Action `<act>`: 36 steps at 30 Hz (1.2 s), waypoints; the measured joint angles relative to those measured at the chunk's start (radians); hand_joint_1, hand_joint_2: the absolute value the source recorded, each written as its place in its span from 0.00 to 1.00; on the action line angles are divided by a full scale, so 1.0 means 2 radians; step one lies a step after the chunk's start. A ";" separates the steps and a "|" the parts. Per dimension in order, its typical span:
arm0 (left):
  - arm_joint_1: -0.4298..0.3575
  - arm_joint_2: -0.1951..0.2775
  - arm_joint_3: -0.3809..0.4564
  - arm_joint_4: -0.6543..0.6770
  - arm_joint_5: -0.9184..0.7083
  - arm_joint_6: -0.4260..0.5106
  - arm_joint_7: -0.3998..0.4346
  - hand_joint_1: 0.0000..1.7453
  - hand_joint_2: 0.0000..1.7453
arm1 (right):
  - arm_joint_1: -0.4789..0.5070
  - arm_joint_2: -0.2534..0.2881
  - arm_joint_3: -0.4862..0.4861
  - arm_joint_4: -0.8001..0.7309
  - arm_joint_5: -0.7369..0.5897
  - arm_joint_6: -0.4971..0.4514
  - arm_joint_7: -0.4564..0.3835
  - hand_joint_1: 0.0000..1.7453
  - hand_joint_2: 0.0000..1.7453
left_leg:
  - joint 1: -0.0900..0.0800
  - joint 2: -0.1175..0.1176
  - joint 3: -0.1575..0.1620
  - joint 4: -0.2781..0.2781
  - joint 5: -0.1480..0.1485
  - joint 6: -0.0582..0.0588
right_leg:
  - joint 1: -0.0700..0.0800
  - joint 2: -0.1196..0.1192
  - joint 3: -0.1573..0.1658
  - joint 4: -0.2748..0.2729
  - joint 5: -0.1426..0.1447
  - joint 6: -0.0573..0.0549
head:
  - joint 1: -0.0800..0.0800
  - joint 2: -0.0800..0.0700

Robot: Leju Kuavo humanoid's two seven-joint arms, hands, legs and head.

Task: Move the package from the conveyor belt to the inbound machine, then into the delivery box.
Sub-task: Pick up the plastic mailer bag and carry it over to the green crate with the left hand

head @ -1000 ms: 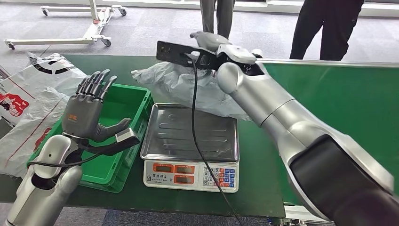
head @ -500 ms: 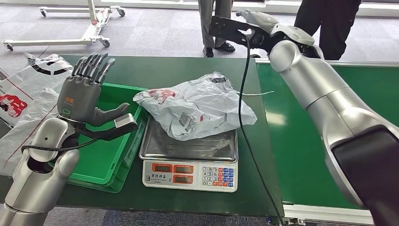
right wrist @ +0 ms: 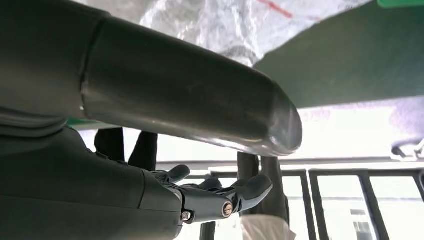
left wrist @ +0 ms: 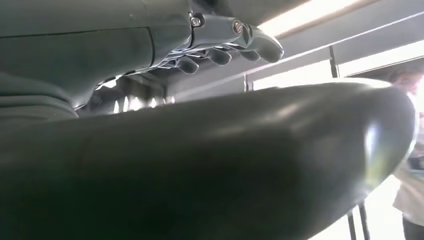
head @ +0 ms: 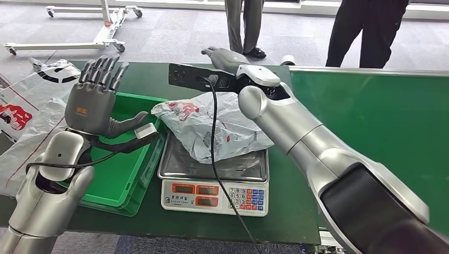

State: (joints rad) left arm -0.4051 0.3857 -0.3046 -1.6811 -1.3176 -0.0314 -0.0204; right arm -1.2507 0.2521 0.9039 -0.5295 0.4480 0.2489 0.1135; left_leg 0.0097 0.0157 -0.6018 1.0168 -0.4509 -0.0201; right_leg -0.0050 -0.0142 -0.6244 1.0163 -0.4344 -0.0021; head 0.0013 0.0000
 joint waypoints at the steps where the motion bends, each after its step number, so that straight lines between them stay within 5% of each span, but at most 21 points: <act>1: -0.009 0.003 -0.005 0.007 -0.015 0.000 0.000 0.00 0.00 | 0.000 -0.010 0.000 0.000 0.004 -0.008 -0.011 0.00 0.00 | 0.000 -0.001 0.000 0.000 0.000 0.000 | 0.000 -0.001 0.000 0.000 0.000 0.000 | 0.000 0.000; 9: -0.098 0.035 -0.052 0.092 -0.063 0.042 -0.001 0.00 0.00 | 0.027 -0.120 0.000 -0.031 0.057 -0.065 -0.042 0.00 0.00 | 0.000 0.000 -0.001 0.002 0.000 0.001 | -0.001 0.000 0.001 0.000 0.002 0.002 | 0.000 0.000; 20: -0.124 0.042 -0.078 0.124 -0.063 0.046 -0.001 0.00 0.00 | 0.038 -0.156 0.000 -0.054 0.064 -0.063 -0.038 0.00 0.00 | -0.001 0.002 -0.001 0.001 0.000 0.001 | -0.001 0.002 -0.001 0.000 0.002 0.002 | 0.000 0.000; 24: -0.132 0.046 -0.088 0.133 -0.076 0.048 0.004 0.00 1.00 | 0.038 -0.172 0.000 -0.062 0.093 -0.067 -0.019 0.00 0.00 | -0.001 0.001 -0.001 0.001 0.000 0.001 | -0.001 0.001 -0.001 0.000 0.002 0.002 | 0.000 0.000; 29: -0.179 0.047 -0.117 0.178 -0.045 0.037 -0.019 0.00 1.00 | 0.007 -0.245 0.000 -0.080 0.136 -0.045 -0.014 0.00 0.00 | -0.001 -0.003 -0.004 0.002 0.002 0.003 | -0.002 -0.004 -0.001 0.000 0.002 0.003 | 0.000 0.000; 33: -0.218 0.049 -0.145 0.216 0.097 -0.061 -0.054 0.00 1.00 | -0.008 -0.330 -0.002 -0.108 0.126 0.006 -0.043 0.00 0.00 | -0.001 -0.004 -0.004 0.003 0.001 0.004 | -0.002 -0.004 -0.001 -0.001 0.003 0.004 | 0.000 0.000; 36: -0.251 0.058 -0.170 0.236 0.191 -0.133 -0.069 0.00 0.25 | -0.009 -0.380 -0.002 -0.136 0.096 0.060 -0.048 0.00 0.00 | -0.001 -0.003 -0.005 0.003 0.001 0.004 | -0.002 -0.003 -0.002 -0.001 0.004 0.005 | 0.000 0.000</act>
State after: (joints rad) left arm -0.9061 0.5022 -0.6450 -1.2100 -0.9359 -0.2971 -0.1579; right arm -1.2681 -0.5085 0.9003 -0.8023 0.6399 0.3686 0.0179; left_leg 0.0072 0.0097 -0.6116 1.0238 -0.4488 -0.0114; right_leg -0.0096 -0.0206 -0.6274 1.0147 -0.4273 0.0069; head 0.0019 0.0000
